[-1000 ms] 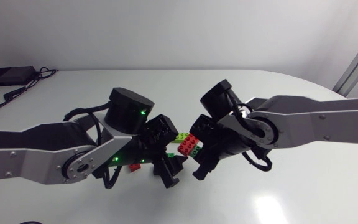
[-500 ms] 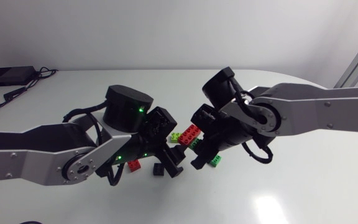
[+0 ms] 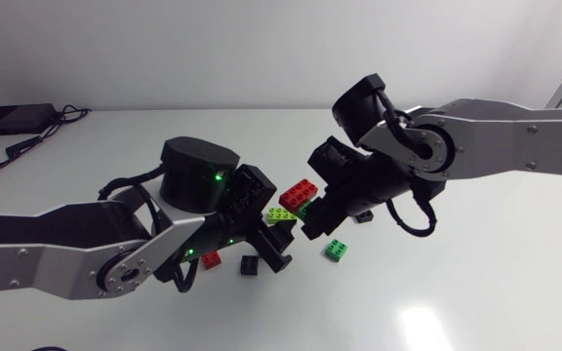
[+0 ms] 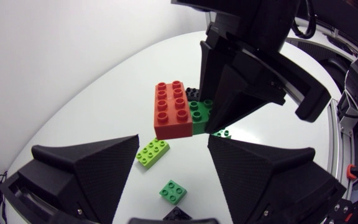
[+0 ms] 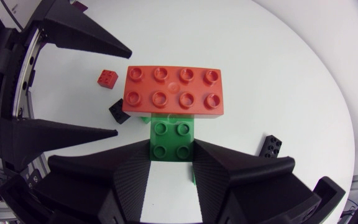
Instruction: Separate the duplo bricks
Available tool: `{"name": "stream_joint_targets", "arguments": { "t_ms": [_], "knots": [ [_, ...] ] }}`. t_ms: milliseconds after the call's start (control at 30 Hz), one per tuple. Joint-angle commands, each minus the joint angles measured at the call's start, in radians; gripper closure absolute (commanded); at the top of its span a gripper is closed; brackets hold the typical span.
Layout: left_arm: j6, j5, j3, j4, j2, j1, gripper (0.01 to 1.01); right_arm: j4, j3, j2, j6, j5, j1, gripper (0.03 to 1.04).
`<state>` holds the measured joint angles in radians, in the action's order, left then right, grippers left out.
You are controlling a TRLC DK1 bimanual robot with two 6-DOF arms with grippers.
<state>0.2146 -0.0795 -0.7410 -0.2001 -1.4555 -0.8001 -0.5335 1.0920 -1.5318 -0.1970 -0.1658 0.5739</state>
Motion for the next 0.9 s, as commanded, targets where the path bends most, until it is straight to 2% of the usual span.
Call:
{"name": "stream_joint_targets", "arguments": {
  "t_ms": [0,867],
  "knots": [
    [-0.023,-0.019,0.032,-0.028,0.03,-0.01,0.256,-0.02,0.019,0.007,0.028,-0.009,0.0,0.7],
    [-0.037,-0.037,0.02,-0.061,-0.019,-0.021,0.269,-0.043,0.022,0.038,0.036,-0.017,0.03,0.7]
  ]
}}
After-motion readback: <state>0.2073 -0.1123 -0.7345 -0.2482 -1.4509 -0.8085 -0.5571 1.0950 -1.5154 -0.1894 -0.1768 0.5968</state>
